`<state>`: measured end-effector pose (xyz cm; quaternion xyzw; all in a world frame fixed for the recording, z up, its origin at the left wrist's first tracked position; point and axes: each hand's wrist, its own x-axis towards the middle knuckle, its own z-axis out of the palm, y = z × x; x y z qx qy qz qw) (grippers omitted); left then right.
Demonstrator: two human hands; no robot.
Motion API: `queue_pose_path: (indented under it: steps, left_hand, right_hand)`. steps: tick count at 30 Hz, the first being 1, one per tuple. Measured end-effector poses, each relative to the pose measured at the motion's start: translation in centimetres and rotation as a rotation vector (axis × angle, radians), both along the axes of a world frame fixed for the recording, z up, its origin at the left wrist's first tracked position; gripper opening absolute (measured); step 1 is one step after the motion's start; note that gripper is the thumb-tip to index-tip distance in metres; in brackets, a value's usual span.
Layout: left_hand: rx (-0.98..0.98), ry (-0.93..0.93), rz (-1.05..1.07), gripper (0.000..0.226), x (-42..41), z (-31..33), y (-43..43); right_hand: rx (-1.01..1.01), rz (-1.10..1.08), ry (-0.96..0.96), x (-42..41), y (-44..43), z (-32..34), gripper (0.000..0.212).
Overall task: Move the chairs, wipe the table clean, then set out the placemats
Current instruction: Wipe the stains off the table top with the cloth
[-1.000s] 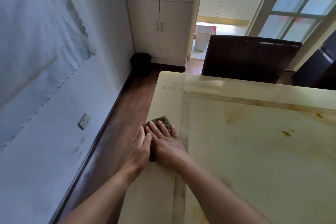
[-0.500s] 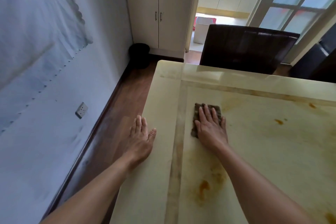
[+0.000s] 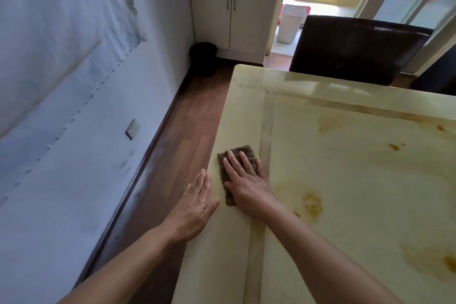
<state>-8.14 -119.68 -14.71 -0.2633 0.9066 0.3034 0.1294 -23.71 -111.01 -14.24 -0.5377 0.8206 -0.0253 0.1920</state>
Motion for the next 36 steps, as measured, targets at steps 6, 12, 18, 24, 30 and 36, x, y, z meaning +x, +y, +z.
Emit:
queue_pose_path:
  steps: [6, 12, 18, 24, 30, 36]
  left_hand:
    - [0.026, 0.016, 0.02, 0.109, 2.0, 0.0, 1.4]
    - [-0.015, -0.011, 0.002, 0.084, 1.7, 0.1, 1.8]
    - [0.007, -0.014, 0.028, 0.079, 2.3, 0.3, 2.4]
    - [0.015, -0.027, 0.04, 0.104, 3.9, 0.3, 3.7]
    - [0.002, -0.046, 0.079, 0.092, 5.3, 0.6, 6.0]
    - [0.027, -0.045, 0.156, 0.07, 5.5, 1.1, 7.5]
  right_hand:
    - [-0.019, 0.136, 0.033, 2.4, 2.2, 0.0, 0.062]
    - [-0.003, -0.083, -0.02, 2.0, 0.1, 0.2, 0.056]
    - [0.01, -0.099, -0.05, 3.5, 0.5, 0.2, 0.057]
    - [0.001, -0.265, 0.008, 1.1, 4.4, 0.3, 0.056]
    - [0.051, -0.514, 0.03, -2.3, 11.3, 0.4, 0.057]
    - [0.054, -0.502, -0.016, -0.8, 10.0, 0.4, 0.06]
